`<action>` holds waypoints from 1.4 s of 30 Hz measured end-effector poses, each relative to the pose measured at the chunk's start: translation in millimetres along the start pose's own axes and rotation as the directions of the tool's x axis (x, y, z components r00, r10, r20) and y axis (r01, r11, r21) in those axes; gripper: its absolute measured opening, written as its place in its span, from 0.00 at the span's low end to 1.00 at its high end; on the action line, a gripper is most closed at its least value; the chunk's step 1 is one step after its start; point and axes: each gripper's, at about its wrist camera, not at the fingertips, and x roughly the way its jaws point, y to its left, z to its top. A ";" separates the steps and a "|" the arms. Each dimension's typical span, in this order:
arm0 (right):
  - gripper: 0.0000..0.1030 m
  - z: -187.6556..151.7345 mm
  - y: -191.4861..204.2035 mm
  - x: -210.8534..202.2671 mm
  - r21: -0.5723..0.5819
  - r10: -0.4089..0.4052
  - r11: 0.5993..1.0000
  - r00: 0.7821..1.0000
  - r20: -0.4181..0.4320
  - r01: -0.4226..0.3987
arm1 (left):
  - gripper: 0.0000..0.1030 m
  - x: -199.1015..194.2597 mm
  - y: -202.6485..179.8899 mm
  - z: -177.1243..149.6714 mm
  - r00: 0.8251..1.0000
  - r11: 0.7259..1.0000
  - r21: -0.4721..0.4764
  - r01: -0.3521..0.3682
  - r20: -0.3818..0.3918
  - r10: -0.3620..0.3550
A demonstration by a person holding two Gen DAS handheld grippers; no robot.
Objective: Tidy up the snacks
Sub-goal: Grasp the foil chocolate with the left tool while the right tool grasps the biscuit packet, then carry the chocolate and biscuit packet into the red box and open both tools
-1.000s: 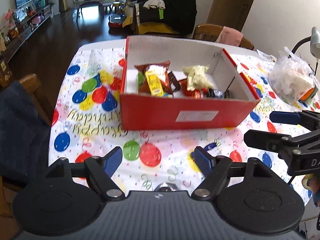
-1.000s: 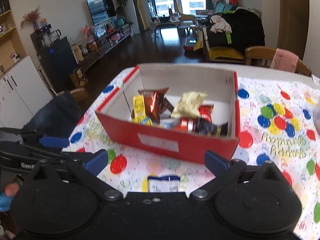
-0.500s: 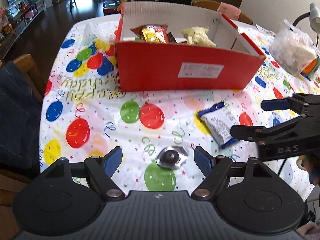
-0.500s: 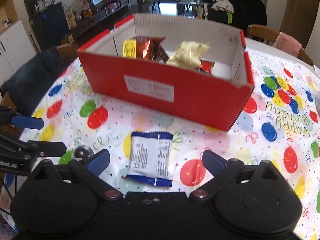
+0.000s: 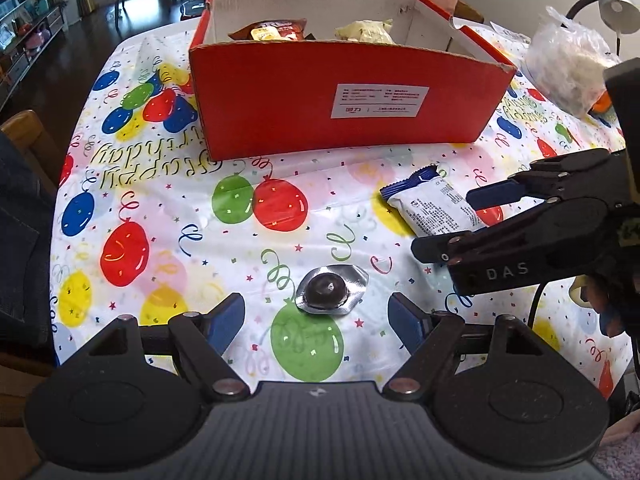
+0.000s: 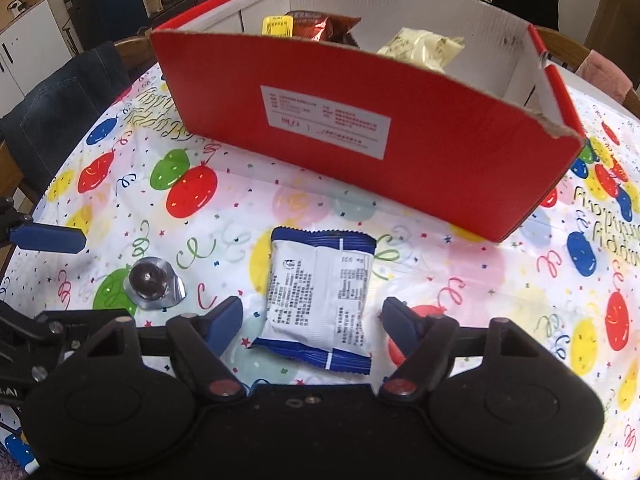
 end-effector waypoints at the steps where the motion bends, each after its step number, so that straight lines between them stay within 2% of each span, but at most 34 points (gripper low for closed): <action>1: 0.70 0.3 0.4 1.3 -0.001 -0.001 1.000 1.000 -0.003 0.001 | 0.76 1.4 -0.5 0.1 1.000 1.000 0.001 0.001 -0.002 -0.001; 4: 0.64 0.8 1.6 2.4 -0.010 -0.006 1.000 1.000 0.001 0.006 | 0.76 5.3 -1.8 0.9 1.000 1.000 0.009 0.001 -0.005 -0.001; 8: 0.53 1.7 2.7 1.8 -0.025 -0.025 0.999 1.000 0.010 0.025 | 0.76 9.9 -3.1 3.4 1.000 1.000 0.019 -0.001 -0.006 0.001; 12: 0.49 0.8 4.4 0.8 -0.043 -0.029 0.999 0.999 0.014 0.029 | 0.75 16.1 -3.7 5.0 1.000 1.000 0.029 -0.007 -0.020 0.007; 14: 0.48 0.4 5.3 0.0 -0.047 -0.034 0.998 0.999 0.016 0.035 | 0.75 19.0 -3.5 5.7 1.000 0.999 0.033 -0.007 -0.026 0.008; 18: 0.48 -1.8 3.8 -2.3 -0.031 -0.027 0.999 0.999 0.017 0.028 | 0.60 22.7 -3.5 7.1 0.999 1.000 0.023 0.002 -0.043 -0.001; 25: 0.48 -4.7 2.5 -10.1 -0.010 -0.011 1.000 0.999 0.033 0.011 | 0.45 24.9 -3.5 10.0 0.999 1.000 0.003 0.010 -0.042 -0.010; 30: 0.48 -6.4 2.9 -14.4 -0.005 -0.005 1.000 0.999 0.043 0.005 | 0.31 25.5 -1.1 12.3 0.999 1.000 -0.020 0.002 -0.043 -0.003; 42: 0.47 -13.6 1.8 -27.0 0.015 -0.005 1.000 0.998 0.064 0.004 | 0.30 19.6 -1.5 9.0 0.999 0.999 -0.043 -0.008 -0.035 0.006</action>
